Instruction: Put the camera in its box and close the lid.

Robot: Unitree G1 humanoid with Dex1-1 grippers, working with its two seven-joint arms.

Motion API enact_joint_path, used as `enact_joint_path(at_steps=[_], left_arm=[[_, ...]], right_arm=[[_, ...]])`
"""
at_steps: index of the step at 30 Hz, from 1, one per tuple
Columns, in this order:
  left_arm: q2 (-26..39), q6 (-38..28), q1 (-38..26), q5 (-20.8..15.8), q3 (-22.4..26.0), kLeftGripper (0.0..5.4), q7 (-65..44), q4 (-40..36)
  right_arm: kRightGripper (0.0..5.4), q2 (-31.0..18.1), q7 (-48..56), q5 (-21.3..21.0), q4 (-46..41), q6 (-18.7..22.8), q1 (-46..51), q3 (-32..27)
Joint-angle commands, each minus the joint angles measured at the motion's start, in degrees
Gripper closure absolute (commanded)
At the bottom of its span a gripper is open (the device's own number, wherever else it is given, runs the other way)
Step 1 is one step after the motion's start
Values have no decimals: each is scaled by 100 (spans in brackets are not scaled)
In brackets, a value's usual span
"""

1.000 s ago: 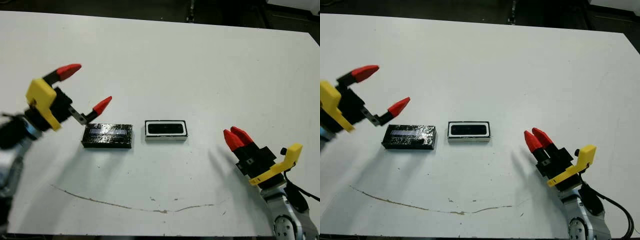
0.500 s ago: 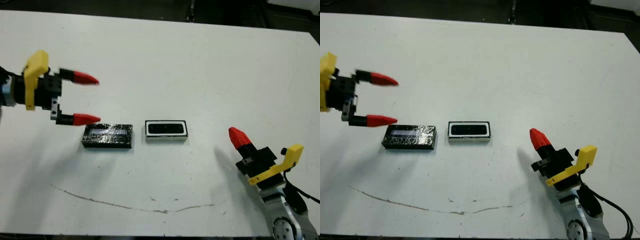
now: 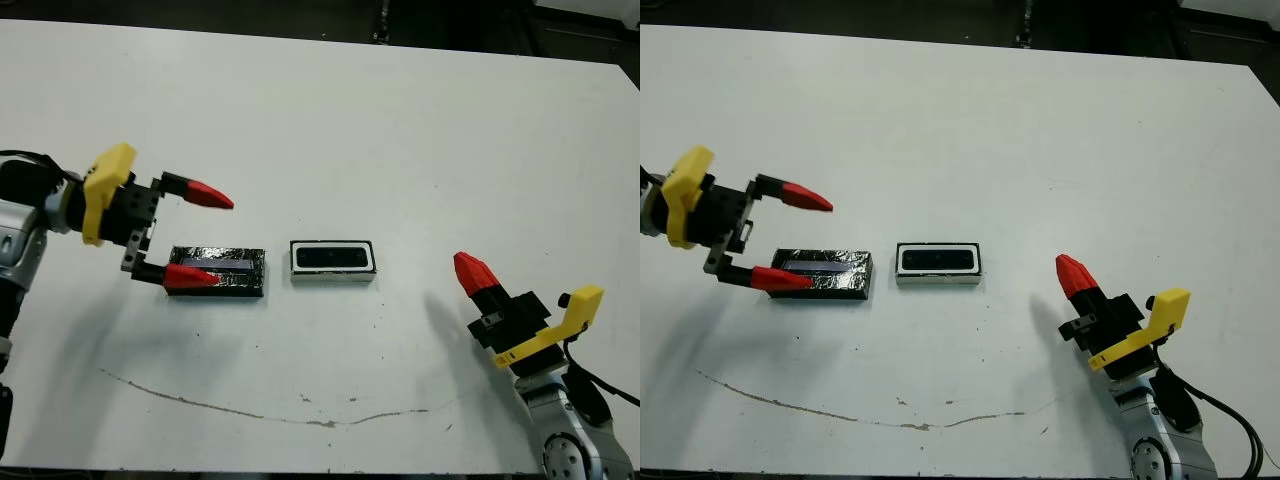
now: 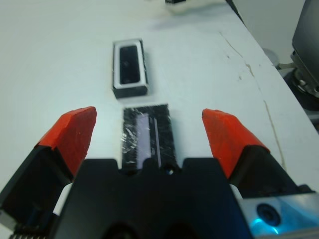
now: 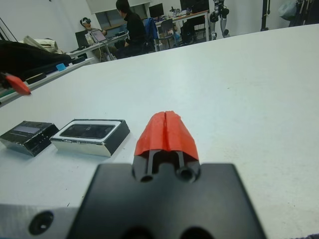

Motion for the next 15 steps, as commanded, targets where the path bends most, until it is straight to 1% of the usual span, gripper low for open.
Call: enact_joint_path(at_steps=[1,9,12,15], left_arm=[[-38,-138,93,334,-183,0,-32,119],[-150,-608,199,912,-264,0,173,131],[-113,-566,200,1244,-351,0,387,65],[-126,-608,187,1387,-340,0,479,112]], right_arm=[[539,-106,-32,41,50,110,45,-13],[539,-136,52,134,98,151,50,-4],[539,-135,106,142,134,115,55,-9],[539,-140,133,146,162,105,60,-21]])
